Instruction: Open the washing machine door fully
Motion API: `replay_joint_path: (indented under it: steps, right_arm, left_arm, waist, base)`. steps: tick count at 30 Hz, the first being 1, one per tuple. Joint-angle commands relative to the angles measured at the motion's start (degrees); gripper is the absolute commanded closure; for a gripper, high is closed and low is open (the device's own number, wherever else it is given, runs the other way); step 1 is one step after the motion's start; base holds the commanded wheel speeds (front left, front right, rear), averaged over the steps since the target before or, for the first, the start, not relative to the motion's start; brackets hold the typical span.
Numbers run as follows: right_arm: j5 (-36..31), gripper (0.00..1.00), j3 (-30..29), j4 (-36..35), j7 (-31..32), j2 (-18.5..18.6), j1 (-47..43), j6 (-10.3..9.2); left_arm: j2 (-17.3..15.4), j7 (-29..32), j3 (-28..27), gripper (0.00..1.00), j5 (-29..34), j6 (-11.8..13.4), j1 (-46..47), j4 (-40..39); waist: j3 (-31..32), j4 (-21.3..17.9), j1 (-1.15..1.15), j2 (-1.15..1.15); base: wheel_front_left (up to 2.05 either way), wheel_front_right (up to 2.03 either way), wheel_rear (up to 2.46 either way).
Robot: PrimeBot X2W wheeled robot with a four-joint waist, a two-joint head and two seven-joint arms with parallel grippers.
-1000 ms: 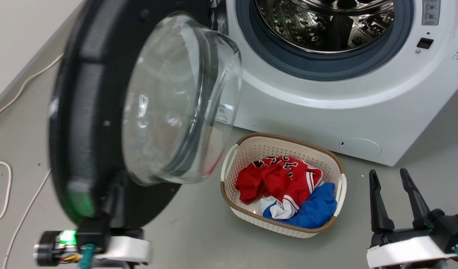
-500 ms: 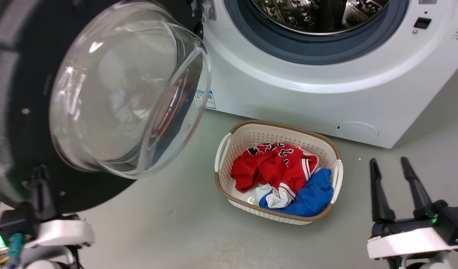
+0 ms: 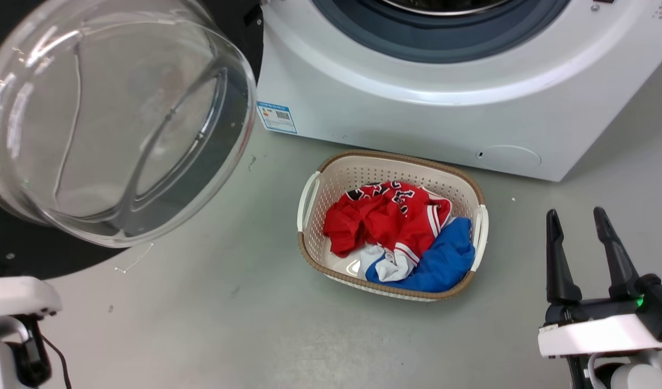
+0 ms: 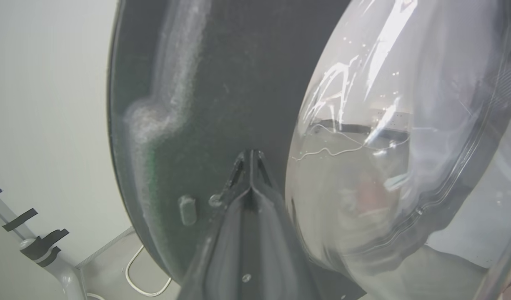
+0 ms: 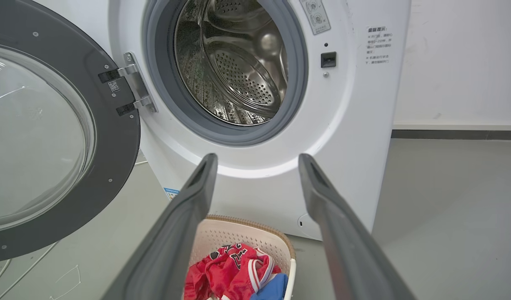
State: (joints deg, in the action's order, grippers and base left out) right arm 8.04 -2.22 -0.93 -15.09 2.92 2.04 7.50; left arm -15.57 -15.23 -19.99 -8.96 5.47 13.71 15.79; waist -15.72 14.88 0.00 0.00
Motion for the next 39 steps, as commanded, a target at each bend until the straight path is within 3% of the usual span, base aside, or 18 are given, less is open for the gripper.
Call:
replay_joint_path:
  steps: [1,21,30,39]
  right_arm:
    - [-0.28,0.00,0.05,-0.34,-0.10,-0.08,0.71,-0.01]
    - [-1.92,0.00,-0.08,-1.31,-0.10,-0.08,2.79,-0.01]
    - [-0.92,0.00,-0.02,-0.47,-0.10,-0.08,2.38,-0.01]
    - [1.01,0.00,-0.16,0.17,-0.10,-0.08,0.52,-0.01]
  left_arm:
    - [-0.37,0.15,-0.65,1.00,-0.42,-0.26,1.19,0.35]
    - [-5.37,0.15,-9.92,1.00,-0.35,-4.83,11.92,14.37]
    - [-3.79,0.14,-11.25,1.00,2.20,-6.96,10.27,14.41]
    - [-0.65,0.14,-11.62,1.00,4.93,-9.49,4.78,7.82]
  waist:
    - [-0.49,-0.21,0.00,0.00]
    - [-4.40,-2.58,0.00,0.00]
    - [-2.43,-3.31,0.00,0.00]
    - [3.29,-4.37,0.00,0.00]
  base:
    - [0.00,0.00,0.00]
    - [0.00,0.00,0.00]
    - [0.00,0.00,0.00]
    - [0.00,0.00,0.00]
